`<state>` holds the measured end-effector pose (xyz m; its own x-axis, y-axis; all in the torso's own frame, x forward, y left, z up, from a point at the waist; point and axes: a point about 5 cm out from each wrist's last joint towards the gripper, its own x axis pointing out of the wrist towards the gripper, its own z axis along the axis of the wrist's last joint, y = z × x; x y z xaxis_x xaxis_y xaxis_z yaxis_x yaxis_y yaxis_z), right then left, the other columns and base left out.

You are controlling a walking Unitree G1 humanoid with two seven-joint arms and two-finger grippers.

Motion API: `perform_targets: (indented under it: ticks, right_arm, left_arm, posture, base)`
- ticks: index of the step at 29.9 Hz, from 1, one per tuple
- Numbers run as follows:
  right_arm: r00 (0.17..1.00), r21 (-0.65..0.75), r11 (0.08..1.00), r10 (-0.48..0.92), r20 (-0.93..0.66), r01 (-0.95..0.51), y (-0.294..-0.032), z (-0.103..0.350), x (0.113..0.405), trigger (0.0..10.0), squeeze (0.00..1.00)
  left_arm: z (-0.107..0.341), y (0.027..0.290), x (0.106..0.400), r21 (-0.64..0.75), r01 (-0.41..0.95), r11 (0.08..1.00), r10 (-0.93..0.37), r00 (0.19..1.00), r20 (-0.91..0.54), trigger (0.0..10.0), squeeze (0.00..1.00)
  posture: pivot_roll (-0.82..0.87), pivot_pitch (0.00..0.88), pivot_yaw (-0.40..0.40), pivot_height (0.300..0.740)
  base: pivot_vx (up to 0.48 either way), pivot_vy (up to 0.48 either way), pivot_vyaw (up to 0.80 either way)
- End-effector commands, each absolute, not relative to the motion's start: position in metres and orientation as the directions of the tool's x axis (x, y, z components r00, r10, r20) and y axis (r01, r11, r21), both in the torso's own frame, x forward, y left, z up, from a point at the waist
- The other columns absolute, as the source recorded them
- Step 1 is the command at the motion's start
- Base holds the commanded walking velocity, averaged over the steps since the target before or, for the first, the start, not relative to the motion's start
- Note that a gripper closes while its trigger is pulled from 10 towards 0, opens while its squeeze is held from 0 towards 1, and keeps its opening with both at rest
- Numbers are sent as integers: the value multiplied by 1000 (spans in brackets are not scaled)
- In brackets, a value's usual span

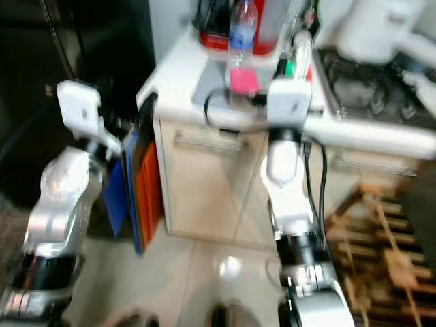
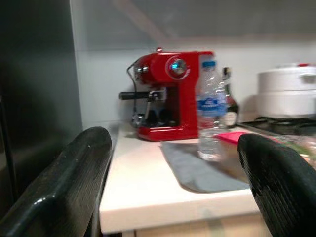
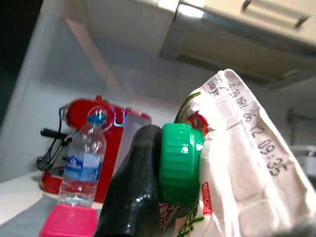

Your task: Restocking fridge

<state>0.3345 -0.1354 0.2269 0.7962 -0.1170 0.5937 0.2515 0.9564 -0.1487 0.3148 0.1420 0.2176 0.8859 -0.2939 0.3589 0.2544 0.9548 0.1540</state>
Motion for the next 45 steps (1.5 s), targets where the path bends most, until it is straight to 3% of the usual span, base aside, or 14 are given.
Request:
perform_targets:
  ticks: [1,21,29,35,45]
  right_arm:
    - [790,-148,959,-105,604,241,-135,229,334,0,0]
    - [830,-168,963,-87,551,212,-134,213,336,0,0]
    - [894,-145,954,-184,408,263,-161,178,330,0,0]
    - [922,-177,948,-193,335,263,-178,159,320,0,0]
    - [975,-205,972,-71,212,115,-166,141,327,0,0]
  left_arm:
    - [220,139,314,166,268,949,-311,876,367,10000,0]
    - [218,139,310,171,269,948,-315,877,364,10000,0]
    - [203,135,313,160,278,947,-317,892,323,10000,0]
    - [191,133,306,131,301,944,-327,904,275,10000,0]
    - [170,130,306,89,301,950,-313,925,216,10000,0]
  posture:
    - [-6,0,-39,740]
    - [-9,0,-45,740]
    - [-47,0,-30,740]
    - [-45,0,-35,740]
    - [-54,0,-41,740]
  base:
    - [-315,0,0]
    - [-311,0,0]
    - [-292,0,0]
    - [0,0,0]
    - [134,-270,0]
